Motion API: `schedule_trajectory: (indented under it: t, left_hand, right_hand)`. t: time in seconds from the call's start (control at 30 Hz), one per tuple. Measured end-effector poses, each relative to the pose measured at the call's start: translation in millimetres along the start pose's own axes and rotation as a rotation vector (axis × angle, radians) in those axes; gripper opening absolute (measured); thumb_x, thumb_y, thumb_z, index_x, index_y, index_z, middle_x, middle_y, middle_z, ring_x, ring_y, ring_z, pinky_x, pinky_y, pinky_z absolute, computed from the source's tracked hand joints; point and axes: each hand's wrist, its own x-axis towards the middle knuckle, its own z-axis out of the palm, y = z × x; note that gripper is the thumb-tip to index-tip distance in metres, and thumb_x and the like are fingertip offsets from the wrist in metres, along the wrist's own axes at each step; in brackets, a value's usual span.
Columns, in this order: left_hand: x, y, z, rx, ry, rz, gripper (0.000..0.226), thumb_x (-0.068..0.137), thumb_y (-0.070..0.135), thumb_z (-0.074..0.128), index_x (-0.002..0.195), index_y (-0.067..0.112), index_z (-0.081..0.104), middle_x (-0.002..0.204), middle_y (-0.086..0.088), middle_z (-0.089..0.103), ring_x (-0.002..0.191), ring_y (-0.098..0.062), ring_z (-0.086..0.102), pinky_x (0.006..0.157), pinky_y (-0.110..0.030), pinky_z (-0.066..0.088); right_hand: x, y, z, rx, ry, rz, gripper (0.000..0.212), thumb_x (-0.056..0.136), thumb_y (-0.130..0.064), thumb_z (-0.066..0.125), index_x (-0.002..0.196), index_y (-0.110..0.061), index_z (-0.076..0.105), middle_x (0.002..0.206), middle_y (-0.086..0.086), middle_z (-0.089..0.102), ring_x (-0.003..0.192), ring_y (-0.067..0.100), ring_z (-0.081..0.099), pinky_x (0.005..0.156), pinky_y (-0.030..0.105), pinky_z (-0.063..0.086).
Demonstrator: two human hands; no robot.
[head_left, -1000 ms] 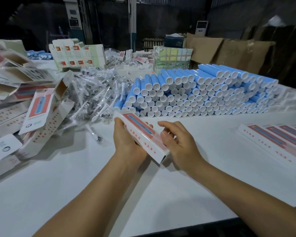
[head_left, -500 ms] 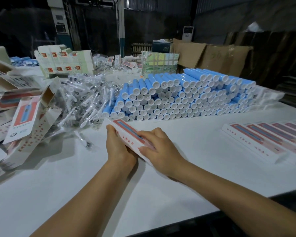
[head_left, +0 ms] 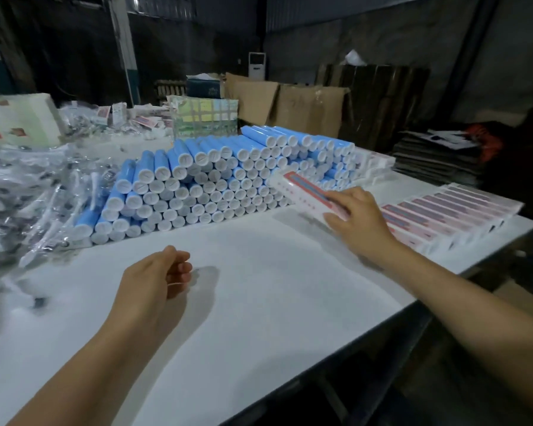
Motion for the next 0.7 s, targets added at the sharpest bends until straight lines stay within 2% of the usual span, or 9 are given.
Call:
schedule_trajectory:
  t: [0.13,0.23,0.3,0.4,0.53,0.63,0.7]
  left_hand:
    - [4.1,-4.2,-2.6,0.054,-0.016,0.03,0.028,0.098,0.021,0.05,0.086,0.003,0.069,0.074,-0.009,0.066,0.062,-0.015,0.059,0.065,-0.027,0.044]
    - [8.3,-7.1,-4.7,0.057,-0.013,0.037,0.029,0.098,0.021,0.049,0.084,0.005,0.069,0.071,-0.007,0.067,0.056,-0.011,0.061,0.064,-0.028,0.044]
    - [10.2,-8.5,-5.7,0.055,-0.01,0.037,0.028,0.098,0.021,0.05,0.084,0.005,0.069,0.07,-0.006,0.068,0.057,-0.012,0.062,0.065,-0.028,0.044]
    - [12.1,-11.0,-7.0,0.06,-0.022,0.048,0.026,0.097,0.018,0.05,0.085,0.006,0.07,0.072,-0.006,0.069,0.062,-0.013,0.062,0.066,-0.028,0.044]
    - [10.9,-9.7,-5.5,0.102,-0.029,0.081,0.021,0.094,0.01,0.052,0.084,0.006,0.07,0.076,-0.009,0.068,0.067,-0.017,0.059,0.068,-0.028,0.045]
    - [6.4,-9.9,-5.3,0.195,-0.044,0.123,0.019,0.092,0.01,0.056,0.082,0.009,0.072,0.073,-0.007,0.067,0.067,-0.018,0.057,0.069,-0.029,0.044]
    - [1.4,-11.2,-5.8,0.351,-0.075,0.181,0.019,0.091,0.014,0.059,0.078,0.016,0.073,0.071,0.0,0.068,0.068,-0.017,0.056,0.071,-0.031,0.043]
  right_hand:
    - [40.8,96.0,-56.8,-0.345,0.072,0.267,0.036,0.097,-0.022,0.047,0.132,-0.016,0.055,0.129,0.019,0.053,0.12,0.037,0.041,0.1,0.038,0.032]
    - [46.4,151.6,-86.7,-0.507,0.096,0.502,0.035,0.098,-0.019,0.042,0.13,-0.015,0.054,0.13,0.024,0.05,0.119,0.042,0.038,0.097,0.043,0.034]
    - [40.0,175.9,-96.5,-0.591,0.015,0.574,0.036,0.096,-0.015,0.043,0.132,-0.014,0.053,0.133,0.022,0.048,0.122,0.042,0.039,0.099,0.041,0.031]
    - [25.1,188.3,-95.0,-0.663,-0.125,0.607,0.042,0.095,-0.013,0.043,0.137,-0.018,0.047,0.131,0.018,0.048,0.12,0.038,0.039,0.097,0.04,0.032]
    - [18.4,178.1,-91.1,-0.62,-0.063,0.664,0.042,0.095,-0.018,0.043,0.137,-0.021,0.046,0.137,0.019,0.042,0.124,0.039,0.033,0.101,0.047,0.031]
    - [27.1,146.4,-87.2,-0.579,0.097,0.629,0.038,0.097,-0.017,0.042,0.133,-0.012,0.051,0.141,0.021,0.039,0.13,0.038,0.029,0.108,0.051,0.025]
    - [36.4,105.5,-73.0,-0.411,0.209,0.456,0.034,0.097,-0.015,0.043,0.127,-0.009,0.058,0.137,0.018,0.048,0.126,0.038,0.036,0.106,0.048,0.031]
